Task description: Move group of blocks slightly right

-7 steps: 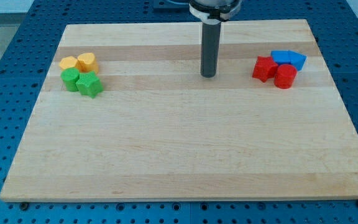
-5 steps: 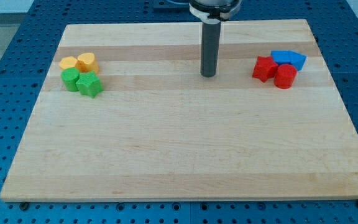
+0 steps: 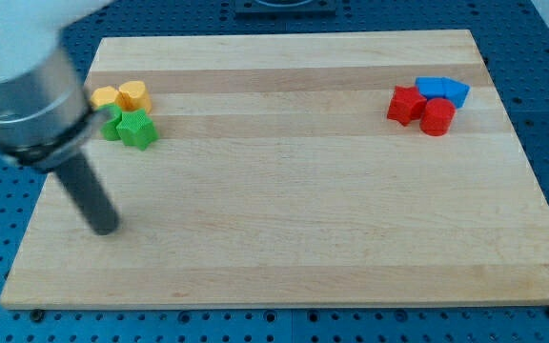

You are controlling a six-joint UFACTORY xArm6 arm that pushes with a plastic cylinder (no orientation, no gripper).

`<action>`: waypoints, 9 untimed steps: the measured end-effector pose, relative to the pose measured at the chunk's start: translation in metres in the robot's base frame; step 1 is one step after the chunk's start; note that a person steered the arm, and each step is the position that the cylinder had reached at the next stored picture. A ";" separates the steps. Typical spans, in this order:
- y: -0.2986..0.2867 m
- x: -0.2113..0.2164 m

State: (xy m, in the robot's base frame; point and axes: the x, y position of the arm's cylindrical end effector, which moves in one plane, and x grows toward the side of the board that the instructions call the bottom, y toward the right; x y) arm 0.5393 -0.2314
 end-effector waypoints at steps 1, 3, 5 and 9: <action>-0.060 -0.060; -0.072 -0.121; -0.038 -0.128; 0.060 -0.172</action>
